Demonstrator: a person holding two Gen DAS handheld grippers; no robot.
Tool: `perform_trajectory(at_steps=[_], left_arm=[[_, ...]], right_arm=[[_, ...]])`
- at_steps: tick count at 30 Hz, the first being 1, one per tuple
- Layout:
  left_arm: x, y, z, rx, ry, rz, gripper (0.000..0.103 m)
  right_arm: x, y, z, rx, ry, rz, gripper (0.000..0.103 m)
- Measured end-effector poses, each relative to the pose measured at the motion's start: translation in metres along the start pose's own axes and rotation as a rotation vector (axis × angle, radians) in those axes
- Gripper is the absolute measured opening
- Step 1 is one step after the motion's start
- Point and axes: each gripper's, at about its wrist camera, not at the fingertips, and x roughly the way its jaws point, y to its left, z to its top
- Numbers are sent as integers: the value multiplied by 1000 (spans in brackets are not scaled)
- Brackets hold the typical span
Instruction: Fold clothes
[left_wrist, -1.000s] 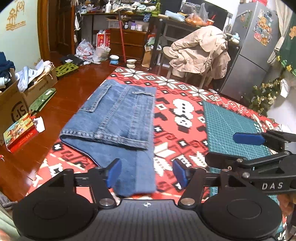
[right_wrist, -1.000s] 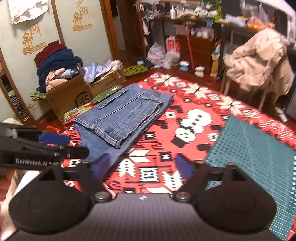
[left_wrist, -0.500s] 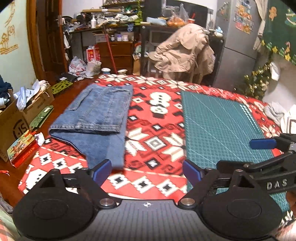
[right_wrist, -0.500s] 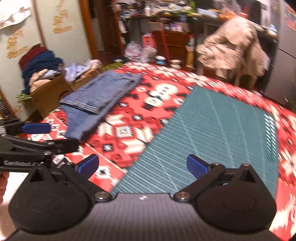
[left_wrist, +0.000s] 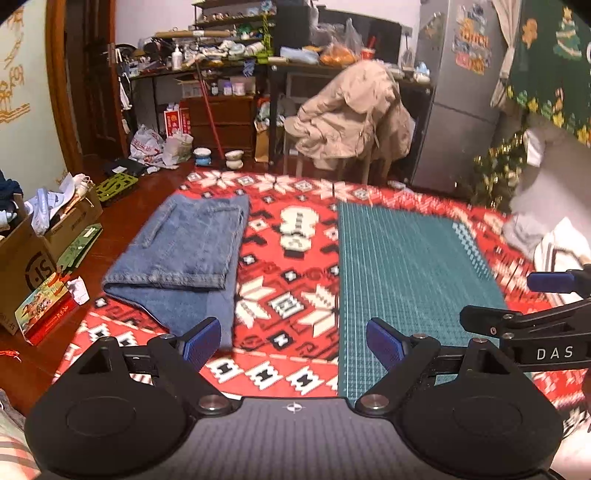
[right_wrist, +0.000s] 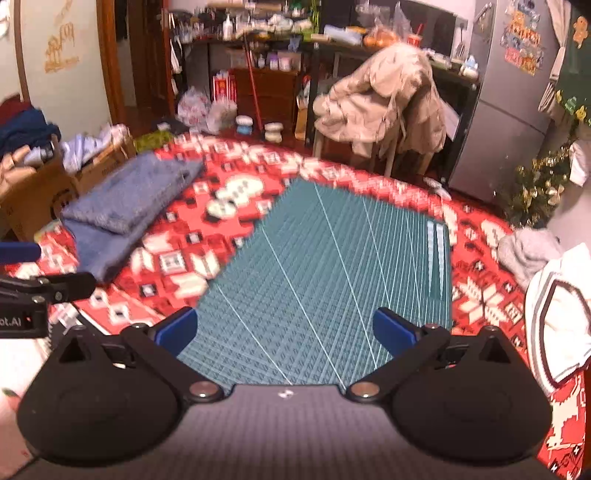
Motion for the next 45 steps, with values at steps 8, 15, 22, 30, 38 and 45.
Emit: perform_trajectory(at_steps=[8,15,22,30,38,45], left_arm=[[-23,23,34,-32,1,104,88],[-20,60,50,-112,29,247,94],[0,95,50,-186,87,268,94],[7,111,49,-207,109,272,94],[6,111,45,-199,116,279,94],[8,112,47,-192,120,278,94]], right_arm=[[-22,34,65,-55,26,124,102],[1,78,95,-49,66,138,102],[25,117,100,-83,81,104,102],[42,132,102,-75,105,97,102],[48,135,101,-83,116,98,102],[44,133,101,-85,109,100,102]])
